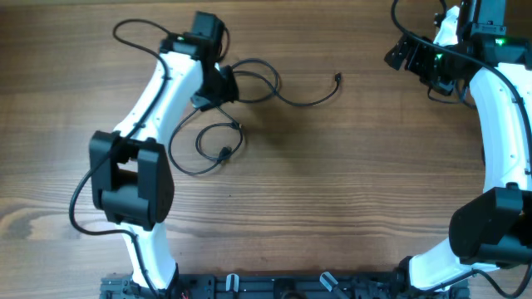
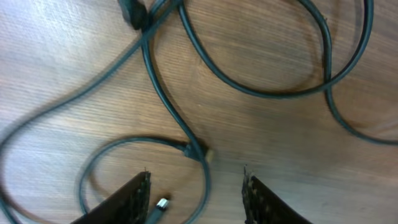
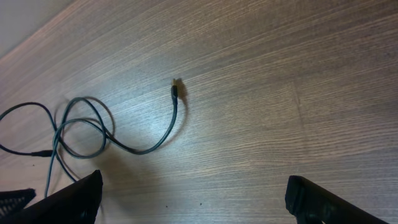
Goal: Untangle cables
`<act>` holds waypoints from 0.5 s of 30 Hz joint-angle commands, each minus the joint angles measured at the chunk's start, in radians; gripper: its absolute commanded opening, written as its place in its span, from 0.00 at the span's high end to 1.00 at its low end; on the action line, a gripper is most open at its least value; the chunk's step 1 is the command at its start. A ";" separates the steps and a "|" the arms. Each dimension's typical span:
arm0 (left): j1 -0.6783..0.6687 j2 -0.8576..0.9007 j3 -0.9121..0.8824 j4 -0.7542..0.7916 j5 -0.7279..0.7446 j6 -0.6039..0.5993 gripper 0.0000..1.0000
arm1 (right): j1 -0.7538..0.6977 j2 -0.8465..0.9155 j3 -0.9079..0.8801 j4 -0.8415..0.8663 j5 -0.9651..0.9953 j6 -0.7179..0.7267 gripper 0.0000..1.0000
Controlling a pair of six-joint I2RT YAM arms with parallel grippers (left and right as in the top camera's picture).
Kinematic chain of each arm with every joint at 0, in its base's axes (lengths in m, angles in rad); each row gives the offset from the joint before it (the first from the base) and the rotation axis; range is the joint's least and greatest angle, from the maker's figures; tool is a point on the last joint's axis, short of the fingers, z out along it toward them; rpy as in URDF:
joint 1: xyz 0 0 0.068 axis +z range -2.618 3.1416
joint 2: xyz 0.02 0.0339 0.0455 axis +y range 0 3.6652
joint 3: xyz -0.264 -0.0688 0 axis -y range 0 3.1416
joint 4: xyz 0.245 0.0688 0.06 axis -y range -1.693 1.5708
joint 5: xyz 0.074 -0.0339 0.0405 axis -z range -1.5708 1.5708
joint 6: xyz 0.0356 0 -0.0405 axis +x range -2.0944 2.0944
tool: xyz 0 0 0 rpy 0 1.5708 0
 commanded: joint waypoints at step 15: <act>-0.178 0.018 -0.315 0.235 -0.137 -0.262 0.62 | -0.001 0.018 0.003 -0.022 0.008 -0.016 0.02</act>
